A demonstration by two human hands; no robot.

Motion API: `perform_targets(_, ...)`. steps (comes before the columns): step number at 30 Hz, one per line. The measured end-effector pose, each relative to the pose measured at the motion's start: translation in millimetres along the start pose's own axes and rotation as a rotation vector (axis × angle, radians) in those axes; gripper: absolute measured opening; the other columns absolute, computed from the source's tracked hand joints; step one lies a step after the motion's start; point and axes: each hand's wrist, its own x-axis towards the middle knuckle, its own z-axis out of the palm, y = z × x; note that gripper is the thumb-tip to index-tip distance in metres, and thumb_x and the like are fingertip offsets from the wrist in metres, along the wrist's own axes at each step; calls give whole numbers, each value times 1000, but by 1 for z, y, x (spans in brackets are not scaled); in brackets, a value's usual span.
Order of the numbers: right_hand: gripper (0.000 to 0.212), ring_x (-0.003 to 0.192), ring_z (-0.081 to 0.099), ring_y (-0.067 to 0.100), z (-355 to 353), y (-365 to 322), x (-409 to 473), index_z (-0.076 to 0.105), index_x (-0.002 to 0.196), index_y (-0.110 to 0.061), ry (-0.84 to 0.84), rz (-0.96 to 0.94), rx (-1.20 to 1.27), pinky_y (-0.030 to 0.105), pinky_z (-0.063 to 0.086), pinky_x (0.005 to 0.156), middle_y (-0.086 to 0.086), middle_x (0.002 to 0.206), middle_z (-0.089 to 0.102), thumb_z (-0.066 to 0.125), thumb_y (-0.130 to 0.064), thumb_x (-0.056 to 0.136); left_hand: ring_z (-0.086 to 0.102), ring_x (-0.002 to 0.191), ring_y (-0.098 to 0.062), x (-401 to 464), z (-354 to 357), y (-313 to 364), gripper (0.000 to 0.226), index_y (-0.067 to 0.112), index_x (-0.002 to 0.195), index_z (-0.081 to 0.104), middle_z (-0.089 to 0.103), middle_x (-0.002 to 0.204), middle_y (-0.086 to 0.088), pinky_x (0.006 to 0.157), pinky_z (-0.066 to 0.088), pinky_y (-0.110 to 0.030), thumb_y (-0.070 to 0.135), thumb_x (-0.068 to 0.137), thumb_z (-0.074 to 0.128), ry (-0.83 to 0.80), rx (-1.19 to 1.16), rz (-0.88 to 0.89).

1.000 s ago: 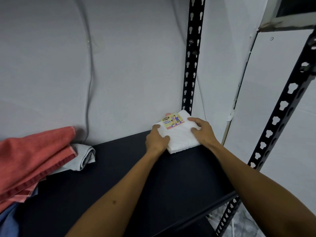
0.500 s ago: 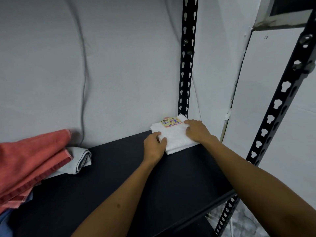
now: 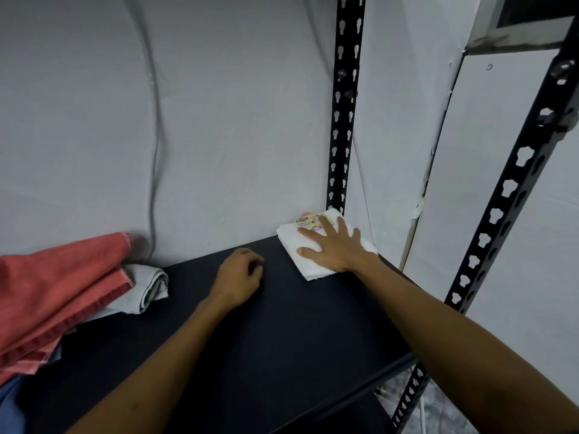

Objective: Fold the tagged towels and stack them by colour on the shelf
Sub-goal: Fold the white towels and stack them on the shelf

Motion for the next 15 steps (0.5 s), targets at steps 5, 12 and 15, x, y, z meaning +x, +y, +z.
perform_targets(5,67,148,-8,37,2,2,2,2,146,-60,14,-21,-26,64,-1,113,-3,164,-12,19,-83,85,30,144,-16,-29,-17,-26,42,33,140,47,29,157,-2,118,19,-46,47,101,41,-125,248,-28)
perform_targets(12,68,147,-24,31,6,1,2,3,152,-48,80,-66,-86,60,-15,112,8,164,-10,17,-76,91,8,151,-20,-37,-13,-25,43,37,142,40,19,161,-7,120,8,-49,49,101,34,-98,275,-39)
perform_targets(15,68,148,-19,31,5,1,1,3,153,-46,66,-84,-69,55,-12,116,10,164,-9,18,-73,93,3,152,-22,-36,-13,-26,43,40,142,37,17,162,-8,119,4,-55,51,101,31,-122,290,-63)
